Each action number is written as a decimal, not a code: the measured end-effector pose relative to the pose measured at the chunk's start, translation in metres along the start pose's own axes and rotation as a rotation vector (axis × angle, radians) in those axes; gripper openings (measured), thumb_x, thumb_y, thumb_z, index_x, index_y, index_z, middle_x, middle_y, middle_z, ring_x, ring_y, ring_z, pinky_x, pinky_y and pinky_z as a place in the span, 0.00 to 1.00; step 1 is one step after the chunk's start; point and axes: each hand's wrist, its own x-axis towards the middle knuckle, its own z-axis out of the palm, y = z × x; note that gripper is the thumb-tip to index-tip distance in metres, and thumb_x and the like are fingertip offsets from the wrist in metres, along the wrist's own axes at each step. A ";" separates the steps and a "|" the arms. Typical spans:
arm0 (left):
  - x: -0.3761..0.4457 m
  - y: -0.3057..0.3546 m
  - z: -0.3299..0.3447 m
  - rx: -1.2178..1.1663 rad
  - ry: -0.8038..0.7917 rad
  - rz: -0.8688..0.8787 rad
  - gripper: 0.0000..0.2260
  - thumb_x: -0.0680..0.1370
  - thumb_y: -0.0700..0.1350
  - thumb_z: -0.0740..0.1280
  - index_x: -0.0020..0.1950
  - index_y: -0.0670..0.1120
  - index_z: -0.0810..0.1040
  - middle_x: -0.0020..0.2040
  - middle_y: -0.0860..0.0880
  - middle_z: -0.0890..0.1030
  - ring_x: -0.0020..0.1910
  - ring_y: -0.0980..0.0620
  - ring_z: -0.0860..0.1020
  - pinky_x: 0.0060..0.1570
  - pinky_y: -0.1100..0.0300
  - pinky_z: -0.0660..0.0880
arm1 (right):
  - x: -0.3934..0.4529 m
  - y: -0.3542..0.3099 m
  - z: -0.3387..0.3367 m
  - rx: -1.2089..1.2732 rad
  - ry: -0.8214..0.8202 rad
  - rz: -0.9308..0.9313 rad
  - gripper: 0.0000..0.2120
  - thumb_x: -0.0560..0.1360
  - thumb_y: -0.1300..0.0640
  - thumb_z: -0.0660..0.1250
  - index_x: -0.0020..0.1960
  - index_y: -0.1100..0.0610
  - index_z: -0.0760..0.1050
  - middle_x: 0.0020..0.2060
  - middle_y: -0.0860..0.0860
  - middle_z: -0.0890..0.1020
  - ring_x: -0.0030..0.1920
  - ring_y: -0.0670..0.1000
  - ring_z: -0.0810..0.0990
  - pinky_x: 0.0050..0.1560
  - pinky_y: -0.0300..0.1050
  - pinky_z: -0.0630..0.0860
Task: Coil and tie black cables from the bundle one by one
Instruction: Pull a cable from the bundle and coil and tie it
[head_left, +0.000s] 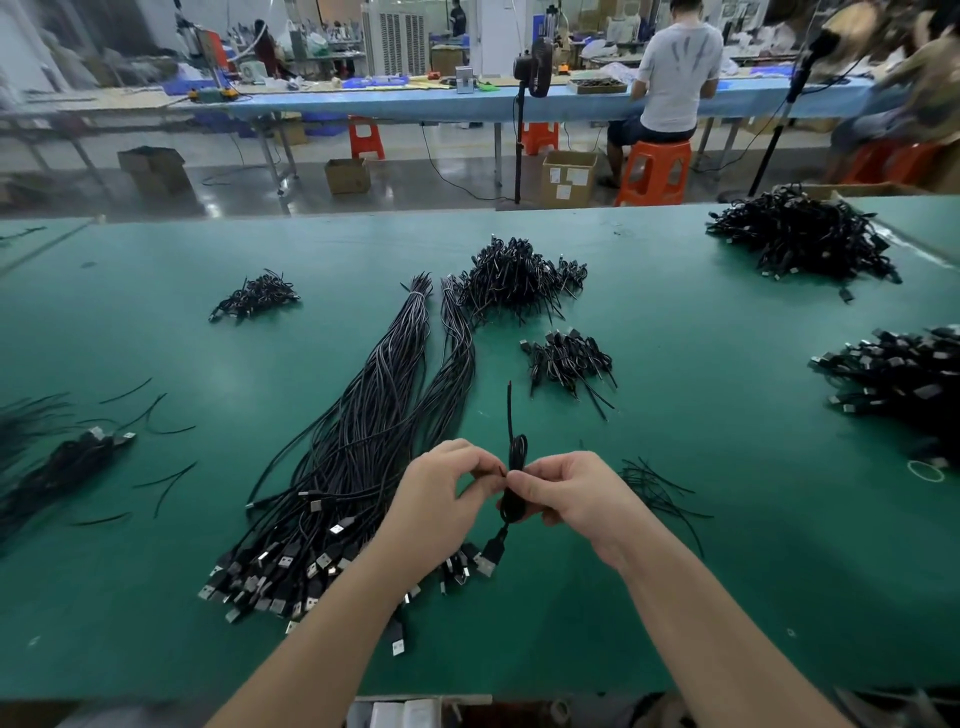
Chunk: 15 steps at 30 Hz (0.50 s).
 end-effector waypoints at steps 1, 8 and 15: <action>0.000 0.001 -0.001 0.006 0.002 0.015 0.01 0.77 0.40 0.73 0.48 0.45 0.85 0.44 0.56 0.81 0.47 0.59 0.78 0.50 0.68 0.73 | 0.000 0.000 0.000 0.022 -0.004 0.005 0.08 0.77 0.55 0.72 0.48 0.60 0.85 0.41 0.54 0.88 0.38 0.45 0.84 0.33 0.33 0.71; -0.003 0.004 -0.007 -0.025 -0.019 0.006 0.01 0.76 0.42 0.74 0.47 0.47 0.84 0.43 0.57 0.82 0.44 0.59 0.78 0.44 0.70 0.72 | -0.003 0.003 -0.001 0.132 -0.028 0.032 0.10 0.73 0.53 0.74 0.49 0.60 0.85 0.44 0.56 0.87 0.39 0.46 0.83 0.41 0.40 0.70; -0.004 0.002 -0.008 0.046 -0.100 -0.001 0.04 0.77 0.41 0.72 0.46 0.50 0.83 0.39 0.59 0.81 0.39 0.63 0.77 0.38 0.70 0.71 | -0.006 0.003 -0.001 -0.019 -0.010 -0.015 0.07 0.72 0.52 0.76 0.45 0.56 0.85 0.39 0.54 0.87 0.35 0.43 0.81 0.38 0.35 0.70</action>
